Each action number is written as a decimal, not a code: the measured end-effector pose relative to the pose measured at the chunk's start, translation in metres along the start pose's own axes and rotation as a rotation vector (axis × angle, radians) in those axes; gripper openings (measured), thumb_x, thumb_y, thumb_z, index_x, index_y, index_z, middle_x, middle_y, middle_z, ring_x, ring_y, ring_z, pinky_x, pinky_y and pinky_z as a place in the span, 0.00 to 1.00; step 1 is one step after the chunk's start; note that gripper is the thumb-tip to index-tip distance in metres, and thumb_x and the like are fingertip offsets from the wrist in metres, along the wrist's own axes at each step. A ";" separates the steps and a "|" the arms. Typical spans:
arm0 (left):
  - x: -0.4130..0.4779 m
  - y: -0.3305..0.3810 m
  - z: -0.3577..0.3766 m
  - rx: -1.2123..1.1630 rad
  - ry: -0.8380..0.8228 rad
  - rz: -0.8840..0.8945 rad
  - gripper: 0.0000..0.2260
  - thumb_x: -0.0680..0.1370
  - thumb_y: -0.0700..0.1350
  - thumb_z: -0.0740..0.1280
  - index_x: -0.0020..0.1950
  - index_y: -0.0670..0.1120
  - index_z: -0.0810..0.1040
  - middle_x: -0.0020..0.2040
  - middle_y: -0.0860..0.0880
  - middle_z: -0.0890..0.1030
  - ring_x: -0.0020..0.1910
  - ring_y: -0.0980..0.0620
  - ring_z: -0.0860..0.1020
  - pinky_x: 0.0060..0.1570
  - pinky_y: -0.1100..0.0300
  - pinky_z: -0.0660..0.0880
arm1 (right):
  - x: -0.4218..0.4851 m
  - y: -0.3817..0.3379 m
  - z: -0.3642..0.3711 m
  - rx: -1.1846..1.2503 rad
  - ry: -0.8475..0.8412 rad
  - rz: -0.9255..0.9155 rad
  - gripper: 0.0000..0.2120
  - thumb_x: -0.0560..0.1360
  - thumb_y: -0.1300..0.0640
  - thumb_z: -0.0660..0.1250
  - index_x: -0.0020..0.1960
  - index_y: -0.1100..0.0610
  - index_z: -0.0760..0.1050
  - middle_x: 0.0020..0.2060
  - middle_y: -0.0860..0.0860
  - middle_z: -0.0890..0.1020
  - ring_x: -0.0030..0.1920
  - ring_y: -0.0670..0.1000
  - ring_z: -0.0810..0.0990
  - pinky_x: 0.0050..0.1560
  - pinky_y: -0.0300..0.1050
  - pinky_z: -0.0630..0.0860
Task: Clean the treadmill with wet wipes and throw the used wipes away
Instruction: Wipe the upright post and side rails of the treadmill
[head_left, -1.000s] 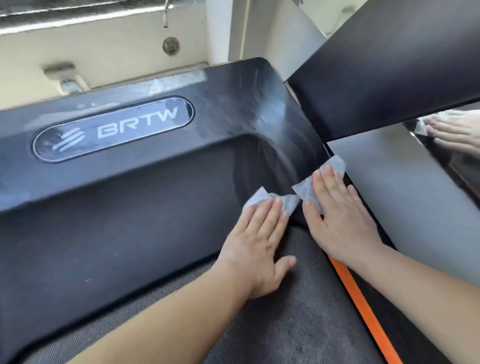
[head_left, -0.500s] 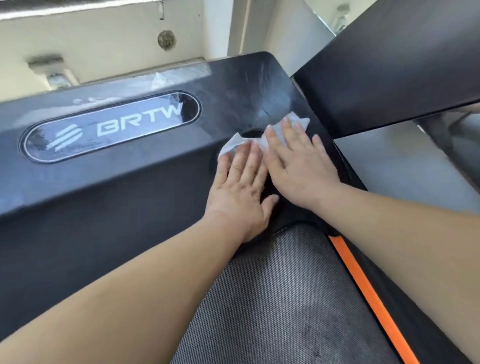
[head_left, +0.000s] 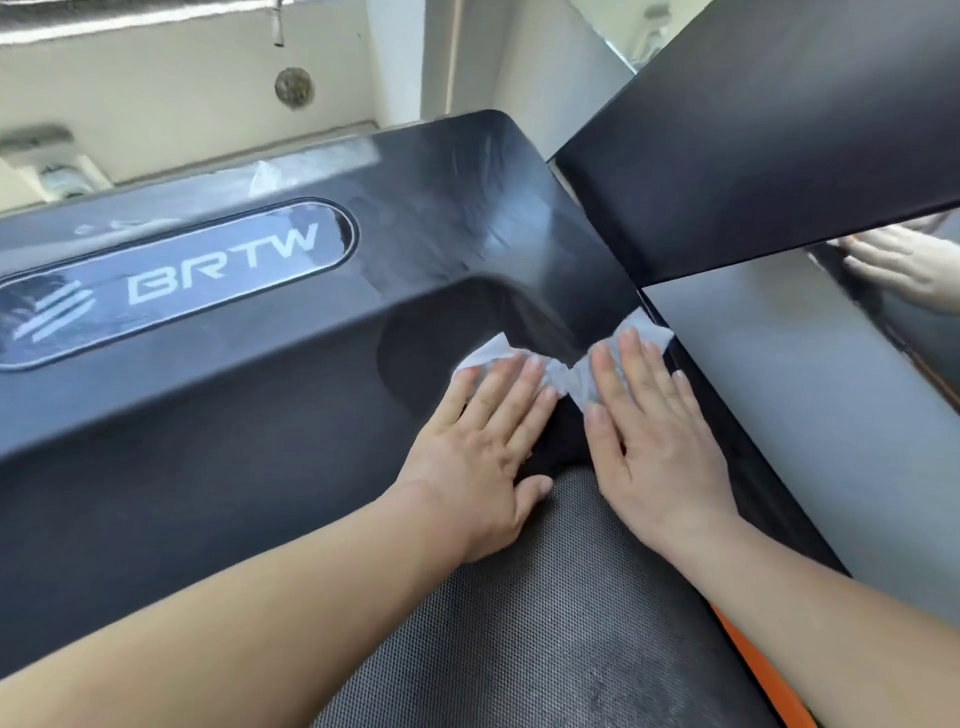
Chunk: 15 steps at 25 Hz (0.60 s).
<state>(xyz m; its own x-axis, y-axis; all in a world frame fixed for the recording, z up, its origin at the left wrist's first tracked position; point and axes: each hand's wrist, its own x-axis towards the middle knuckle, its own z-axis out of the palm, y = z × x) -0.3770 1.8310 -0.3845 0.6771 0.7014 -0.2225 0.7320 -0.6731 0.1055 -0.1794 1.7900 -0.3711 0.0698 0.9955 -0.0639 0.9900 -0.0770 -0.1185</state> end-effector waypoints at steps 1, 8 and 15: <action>0.003 0.002 0.000 0.008 -0.002 -0.004 0.37 0.82 0.66 0.42 0.79 0.46 0.28 0.77 0.45 0.22 0.75 0.44 0.21 0.75 0.41 0.28 | -0.002 0.000 0.001 0.013 0.009 0.011 0.27 0.84 0.43 0.43 0.82 0.44 0.45 0.83 0.46 0.46 0.81 0.44 0.40 0.81 0.51 0.44; 0.010 0.000 -0.004 0.011 -0.017 0.004 0.38 0.82 0.66 0.44 0.81 0.46 0.30 0.78 0.44 0.24 0.76 0.44 0.23 0.76 0.42 0.30 | -0.014 -0.018 -0.001 0.028 -0.059 0.124 0.31 0.82 0.40 0.38 0.82 0.49 0.39 0.82 0.46 0.39 0.80 0.44 0.35 0.81 0.50 0.40; -0.073 -0.031 0.015 -0.002 0.057 -0.171 0.33 0.84 0.64 0.42 0.82 0.48 0.35 0.81 0.45 0.30 0.79 0.47 0.28 0.78 0.44 0.35 | -0.015 -0.041 0.007 -0.346 -0.158 -0.150 0.42 0.80 0.32 0.38 0.82 0.61 0.52 0.82 0.58 0.48 0.82 0.56 0.43 0.81 0.60 0.43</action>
<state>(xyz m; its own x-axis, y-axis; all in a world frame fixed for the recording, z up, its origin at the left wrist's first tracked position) -0.4502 1.7967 -0.3865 0.5460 0.8178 -0.1817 0.8369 -0.5425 0.0731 -0.2221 1.7781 -0.3717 -0.0720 0.9714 -0.2262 0.9725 0.1187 0.2002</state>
